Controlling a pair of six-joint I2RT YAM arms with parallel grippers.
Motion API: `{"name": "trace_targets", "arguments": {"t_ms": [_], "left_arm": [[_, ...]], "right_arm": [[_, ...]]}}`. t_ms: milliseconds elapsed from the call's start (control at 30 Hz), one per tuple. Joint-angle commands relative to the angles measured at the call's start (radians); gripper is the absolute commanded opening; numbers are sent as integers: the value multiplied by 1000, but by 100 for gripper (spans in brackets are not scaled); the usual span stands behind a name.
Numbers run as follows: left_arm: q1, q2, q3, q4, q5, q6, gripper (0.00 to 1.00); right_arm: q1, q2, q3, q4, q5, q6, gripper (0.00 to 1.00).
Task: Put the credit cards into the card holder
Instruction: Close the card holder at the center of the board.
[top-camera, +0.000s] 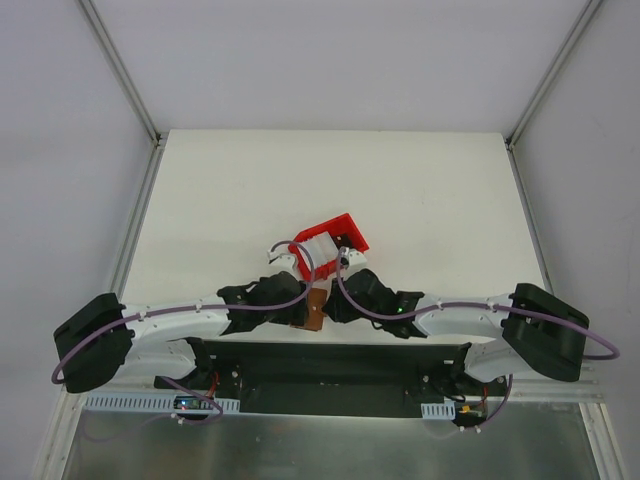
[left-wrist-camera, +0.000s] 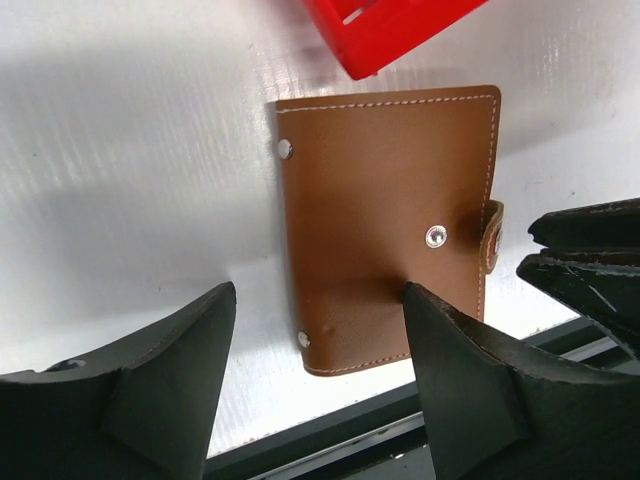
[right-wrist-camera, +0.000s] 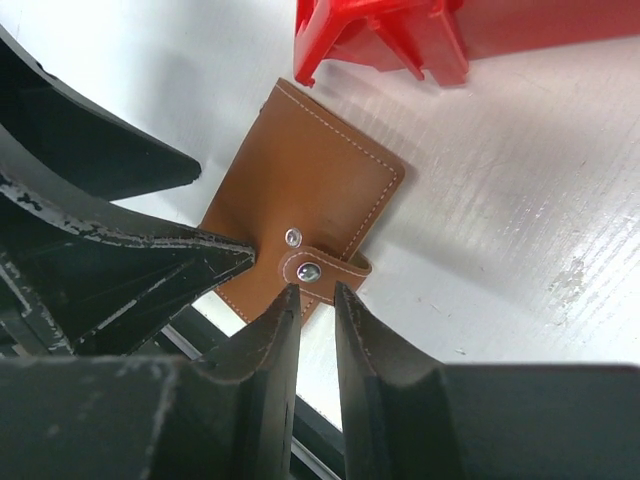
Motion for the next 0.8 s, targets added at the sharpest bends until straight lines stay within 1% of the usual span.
{"name": "trace_targets", "arguments": {"t_ms": [0,133,200,433,633,700,767], "left_arm": [[6,34,-25,46,30,3,66],[6,57,-45,65,50,-8,62],[6,65,-53,70,51,-11,57],[6,71,-65,92,67,-25,46],[4,78,-65,101,82,-34,43],[3,78,-68,101,85,-42,39],[3,75,-74,101,90,-56,37]], "right_arm": [[-18,-1,17,25,10,-3,23],[-30,20,28,29,-17,-10,23],[-36,37,35,32,-31,-13,23],[-36,86,58,74,-89,0,21],[-33,114,69,88,-97,13,21],[-33,121,71,86,-94,16,21],[-32,109,66,86,-90,23,21]]}}
